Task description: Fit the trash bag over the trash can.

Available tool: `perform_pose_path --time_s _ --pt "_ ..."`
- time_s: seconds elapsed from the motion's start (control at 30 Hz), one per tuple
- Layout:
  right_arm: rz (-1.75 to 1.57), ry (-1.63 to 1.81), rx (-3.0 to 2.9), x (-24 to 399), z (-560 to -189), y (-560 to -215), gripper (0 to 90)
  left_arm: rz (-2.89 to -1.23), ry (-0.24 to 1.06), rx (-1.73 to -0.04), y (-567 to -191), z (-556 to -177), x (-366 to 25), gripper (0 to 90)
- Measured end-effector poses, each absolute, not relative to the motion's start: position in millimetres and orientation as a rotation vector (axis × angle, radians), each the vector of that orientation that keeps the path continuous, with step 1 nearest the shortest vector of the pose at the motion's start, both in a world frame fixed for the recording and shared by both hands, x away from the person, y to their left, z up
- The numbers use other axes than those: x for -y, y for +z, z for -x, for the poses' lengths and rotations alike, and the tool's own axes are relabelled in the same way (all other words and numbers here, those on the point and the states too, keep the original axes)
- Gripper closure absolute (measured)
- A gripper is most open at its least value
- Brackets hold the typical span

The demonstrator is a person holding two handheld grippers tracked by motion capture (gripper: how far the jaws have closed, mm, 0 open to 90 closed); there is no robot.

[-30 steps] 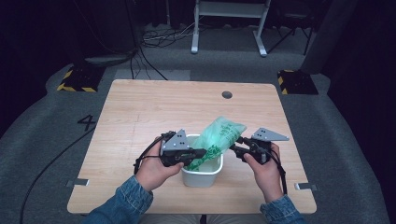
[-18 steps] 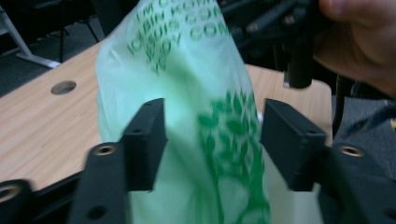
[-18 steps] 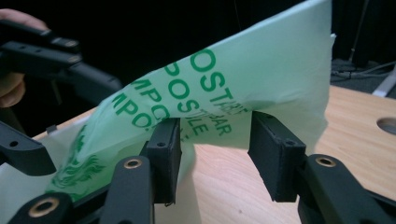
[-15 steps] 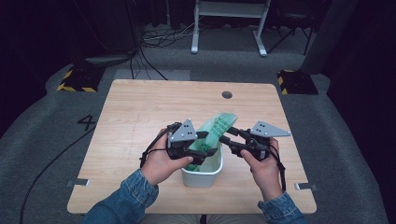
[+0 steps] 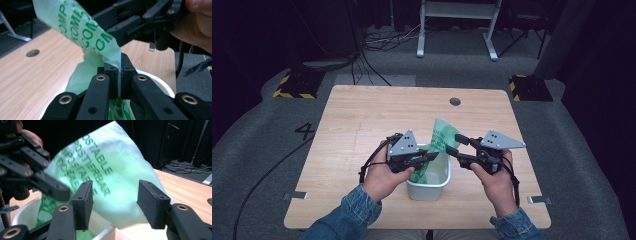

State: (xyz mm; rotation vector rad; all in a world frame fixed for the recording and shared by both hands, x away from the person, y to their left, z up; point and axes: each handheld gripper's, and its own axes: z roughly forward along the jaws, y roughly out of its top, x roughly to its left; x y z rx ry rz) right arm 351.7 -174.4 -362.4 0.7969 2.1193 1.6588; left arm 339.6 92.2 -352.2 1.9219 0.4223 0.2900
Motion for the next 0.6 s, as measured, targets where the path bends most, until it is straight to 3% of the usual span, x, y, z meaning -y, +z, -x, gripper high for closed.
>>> perform_pose_path --time_s 0.33,0.47,0.5,0.57,0.6 --pt "-0.830 1.611 -2.156 176.5 -356.5 -367.2 34.5 -1.823 0.341 -0.356 -344.5 -331.1 -105.7 87.4" --pt "-0.798 1.635 -2.165 174.4 -357.4 -364.1 35.6 -1.813 0.328 -0.323 -344.8 -328.4 -104.2 86.2" --pt "-0.742 1.658 -2.191 173.8 -357.1 -360.8 57.2 -1.815 0.319 -0.324 -345.3 -328.1 -103.7 83.4" --pt "-0.666 1.689 -2.210 173.5 -355.4 -356.9 70.6 -1.831 0.321 -0.320 -346.1 -327.8 -103.5 84.3" --pt "-0.666 1.689 -2.210 173.5 -355.4 -356.9 70.6 -1.835 0.310 -0.317 -346.6 -327.4 -103.5 84.3"
